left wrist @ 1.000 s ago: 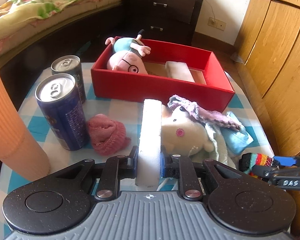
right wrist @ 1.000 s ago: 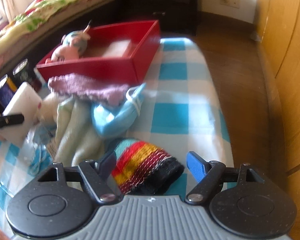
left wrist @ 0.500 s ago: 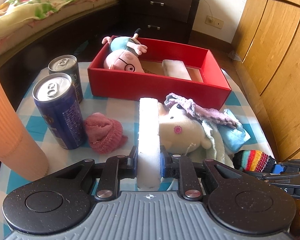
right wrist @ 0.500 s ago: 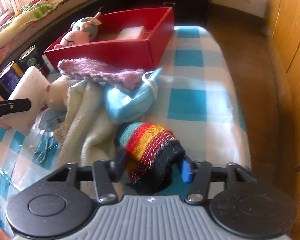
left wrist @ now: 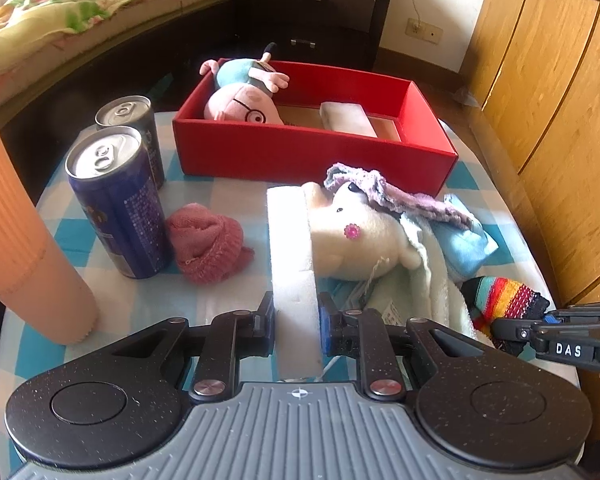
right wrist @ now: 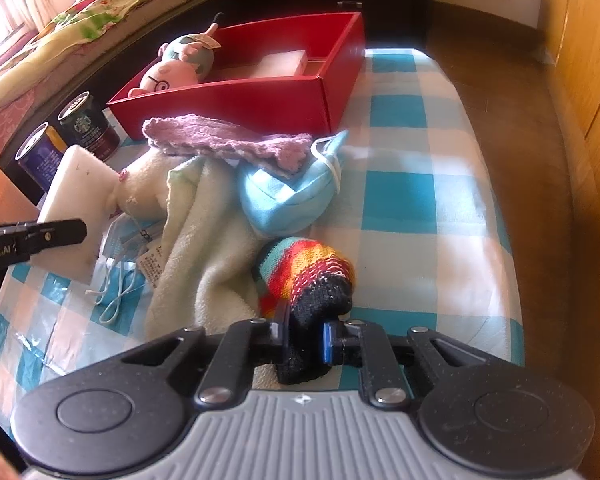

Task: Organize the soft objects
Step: 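Grasp the white foam strip with the left tool while the right tool grasps the striped sock, then lower the foam strip into the red box while the right tool drops the sock there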

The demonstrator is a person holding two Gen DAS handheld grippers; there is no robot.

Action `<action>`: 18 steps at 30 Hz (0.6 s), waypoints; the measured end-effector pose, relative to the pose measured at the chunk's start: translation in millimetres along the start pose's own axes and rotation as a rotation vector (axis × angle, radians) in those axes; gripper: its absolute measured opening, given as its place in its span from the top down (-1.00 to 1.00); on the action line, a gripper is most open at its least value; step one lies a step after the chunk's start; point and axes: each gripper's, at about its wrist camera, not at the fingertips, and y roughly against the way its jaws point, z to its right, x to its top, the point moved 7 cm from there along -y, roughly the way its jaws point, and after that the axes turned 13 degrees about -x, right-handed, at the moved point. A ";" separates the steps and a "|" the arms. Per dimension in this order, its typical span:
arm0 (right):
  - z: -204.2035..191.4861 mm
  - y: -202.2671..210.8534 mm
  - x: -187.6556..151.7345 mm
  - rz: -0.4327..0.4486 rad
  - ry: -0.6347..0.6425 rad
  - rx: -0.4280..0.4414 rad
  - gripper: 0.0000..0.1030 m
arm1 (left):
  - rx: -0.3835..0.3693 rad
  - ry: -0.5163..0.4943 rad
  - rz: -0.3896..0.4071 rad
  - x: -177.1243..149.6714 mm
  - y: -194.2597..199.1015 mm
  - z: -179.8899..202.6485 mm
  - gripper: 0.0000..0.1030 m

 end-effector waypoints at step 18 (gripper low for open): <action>0.7 -17.8 8.4 0.020 -0.013 -0.047 0.25 | 0.013 0.116 -0.027 -3.5 -34.2 -28.4 0.28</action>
